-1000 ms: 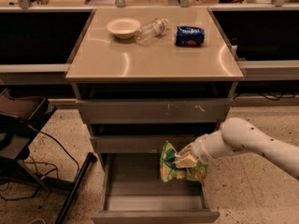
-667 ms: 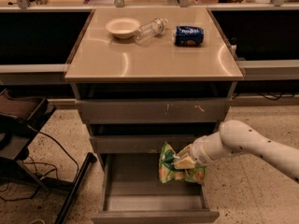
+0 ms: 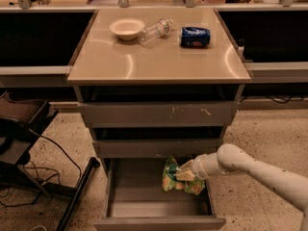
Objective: Place green rice chip bag into bottom drawer
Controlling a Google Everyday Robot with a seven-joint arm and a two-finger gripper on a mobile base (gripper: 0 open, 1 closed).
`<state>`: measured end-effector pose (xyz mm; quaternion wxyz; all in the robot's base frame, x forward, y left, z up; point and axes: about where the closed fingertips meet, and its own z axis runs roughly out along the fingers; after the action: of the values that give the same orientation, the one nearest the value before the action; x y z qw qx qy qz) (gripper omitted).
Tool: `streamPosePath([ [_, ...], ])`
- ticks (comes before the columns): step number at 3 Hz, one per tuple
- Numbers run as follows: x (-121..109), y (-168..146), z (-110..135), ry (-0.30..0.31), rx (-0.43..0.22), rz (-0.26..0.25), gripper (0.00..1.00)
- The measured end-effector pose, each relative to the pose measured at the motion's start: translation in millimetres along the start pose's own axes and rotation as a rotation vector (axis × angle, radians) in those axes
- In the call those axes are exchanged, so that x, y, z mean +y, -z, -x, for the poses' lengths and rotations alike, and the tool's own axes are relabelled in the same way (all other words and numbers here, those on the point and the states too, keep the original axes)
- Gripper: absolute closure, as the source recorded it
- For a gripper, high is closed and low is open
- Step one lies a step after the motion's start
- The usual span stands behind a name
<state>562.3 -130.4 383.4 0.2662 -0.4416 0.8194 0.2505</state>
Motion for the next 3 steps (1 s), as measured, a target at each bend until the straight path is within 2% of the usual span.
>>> streamPosePath([
  [1, -24.4, -62.6, -48.0, -0.076, -0.008, 0.023, 1.0],
  [2, -43.9, -119.3, -97.2, -0.166, 0.0, 0.067, 1.0],
  [3, -43.0, -119.6, -97.1, -0.166, 0.0, 0.069, 1.0],
])
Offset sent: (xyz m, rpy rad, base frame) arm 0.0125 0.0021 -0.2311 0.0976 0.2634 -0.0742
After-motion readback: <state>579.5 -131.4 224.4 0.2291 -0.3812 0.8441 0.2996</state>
